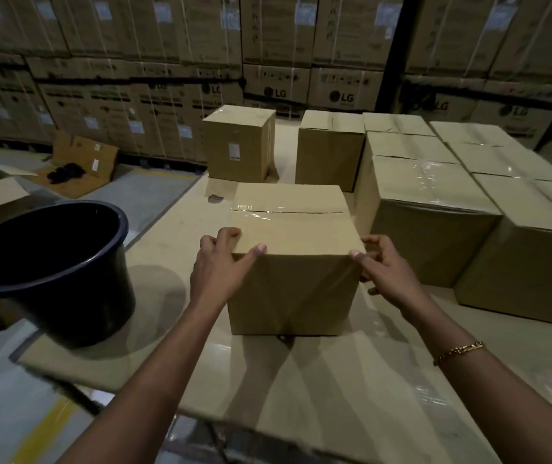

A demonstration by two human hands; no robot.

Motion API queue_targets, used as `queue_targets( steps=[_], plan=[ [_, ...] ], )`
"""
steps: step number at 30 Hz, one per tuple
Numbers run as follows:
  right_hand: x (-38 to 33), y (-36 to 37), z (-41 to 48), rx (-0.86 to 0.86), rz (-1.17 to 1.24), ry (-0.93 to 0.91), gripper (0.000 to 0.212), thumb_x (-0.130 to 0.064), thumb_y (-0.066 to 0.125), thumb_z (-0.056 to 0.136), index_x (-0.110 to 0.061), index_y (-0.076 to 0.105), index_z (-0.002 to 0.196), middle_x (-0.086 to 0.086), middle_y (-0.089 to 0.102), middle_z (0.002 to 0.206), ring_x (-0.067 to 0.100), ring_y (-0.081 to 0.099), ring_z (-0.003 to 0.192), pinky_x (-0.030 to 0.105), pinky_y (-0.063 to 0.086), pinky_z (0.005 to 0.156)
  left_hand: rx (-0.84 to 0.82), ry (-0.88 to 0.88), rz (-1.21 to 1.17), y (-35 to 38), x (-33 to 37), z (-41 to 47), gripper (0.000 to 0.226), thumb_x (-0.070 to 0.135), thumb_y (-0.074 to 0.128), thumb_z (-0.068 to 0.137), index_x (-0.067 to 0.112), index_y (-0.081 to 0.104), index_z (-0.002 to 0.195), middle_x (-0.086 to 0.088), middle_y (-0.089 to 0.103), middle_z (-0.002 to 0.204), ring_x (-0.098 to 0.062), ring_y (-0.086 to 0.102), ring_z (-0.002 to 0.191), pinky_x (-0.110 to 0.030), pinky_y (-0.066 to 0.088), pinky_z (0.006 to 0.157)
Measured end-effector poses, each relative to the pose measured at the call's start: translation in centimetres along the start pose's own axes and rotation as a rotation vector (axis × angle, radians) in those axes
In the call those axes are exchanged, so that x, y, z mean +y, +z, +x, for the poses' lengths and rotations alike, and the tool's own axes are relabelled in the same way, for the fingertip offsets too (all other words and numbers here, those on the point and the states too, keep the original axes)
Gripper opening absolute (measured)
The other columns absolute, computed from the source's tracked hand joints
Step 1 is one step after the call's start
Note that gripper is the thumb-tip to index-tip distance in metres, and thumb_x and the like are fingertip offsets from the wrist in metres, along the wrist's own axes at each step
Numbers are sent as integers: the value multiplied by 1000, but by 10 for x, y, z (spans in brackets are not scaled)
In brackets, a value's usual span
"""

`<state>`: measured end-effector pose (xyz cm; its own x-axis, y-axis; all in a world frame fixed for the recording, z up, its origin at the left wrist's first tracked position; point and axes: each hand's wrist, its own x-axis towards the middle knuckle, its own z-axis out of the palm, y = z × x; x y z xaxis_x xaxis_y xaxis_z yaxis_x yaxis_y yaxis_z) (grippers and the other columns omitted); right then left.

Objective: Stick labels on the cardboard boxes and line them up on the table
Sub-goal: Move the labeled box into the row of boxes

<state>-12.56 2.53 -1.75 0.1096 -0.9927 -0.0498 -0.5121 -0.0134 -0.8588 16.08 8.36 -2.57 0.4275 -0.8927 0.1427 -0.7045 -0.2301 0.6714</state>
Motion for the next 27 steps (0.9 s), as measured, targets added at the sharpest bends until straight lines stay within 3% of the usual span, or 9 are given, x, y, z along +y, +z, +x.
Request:
queue_targets(
  steps=[3,6,10,14,18,22,23,25,27],
  plan=[
    [7,-2,-5,-15,-14,13,58,-51,55,100,-34,34,152,-4,63,122,16,64,103,39,59,78,-26,4,7,-1,1,-10,68,74,52,88,38,38,144,-7,38,144,-30,51,126,-42,51,92],
    [10,-3,-7,-42,-7,42,68,-56,53,99,-40,24,158,3,53,147,24,59,122,45,57,90,-19,23,199,-3,5,-21,72,74,44,91,36,31,150,-10,30,150,-31,35,138,-47,45,100],
    [5,2,-11,-82,18,22,58,-49,46,104,-48,22,158,4,38,160,29,52,132,45,56,91,21,50,296,-7,11,-31,72,75,45,90,31,35,146,-9,29,138,-30,40,129,-42,47,93],
    [-1,9,-21,-39,-289,-69,59,-60,43,101,-47,25,157,4,55,149,26,60,124,51,55,98,-10,-1,247,-21,6,-11,67,65,53,93,25,38,144,-10,30,139,-31,57,115,-36,49,84],
    [-25,40,-53,-59,-610,-307,63,-70,39,97,-47,30,155,-6,64,139,21,63,118,40,53,96,-82,3,130,-26,-15,24,57,40,55,101,24,37,152,-7,19,159,-38,49,131,-46,43,105],
    [-51,60,-59,-287,-426,-362,63,-62,55,95,-43,38,153,-13,64,130,10,63,109,32,51,94,-100,-59,-75,-20,-17,36,56,34,36,105,32,24,160,-7,27,164,-32,35,144,-45,30,115],
    [-52,56,-51,-272,-336,-347,59,-60,59,94,-42,46,148,-16,68,119,7,64,101,32,53,90,-76,-57,-98,-18,-15,31,56,39,36,106,32,23,160,-7,30,163,-32,35,145,-46,30,115],
    [-48,41,-21,-30,-236,-332,46,-55,63,92,-39,58,135,-17,70,102,6,66,88,35,58,81,-59,-56,-150,-14,-12,11,64,55,41,103,36,20,160,-4,33,163,-32,35,145,-48,30,116],
    [-36,18,14,214,-266,-266,37,-48,63,95,-34,62,129,-9,67,109,10,64,90,41,59,79,-110,-43,-165,-8,-7,-15,76,72,42,94,43,15,159,-1,29,165,-33,35,146,-53,30,117]
  ],
)
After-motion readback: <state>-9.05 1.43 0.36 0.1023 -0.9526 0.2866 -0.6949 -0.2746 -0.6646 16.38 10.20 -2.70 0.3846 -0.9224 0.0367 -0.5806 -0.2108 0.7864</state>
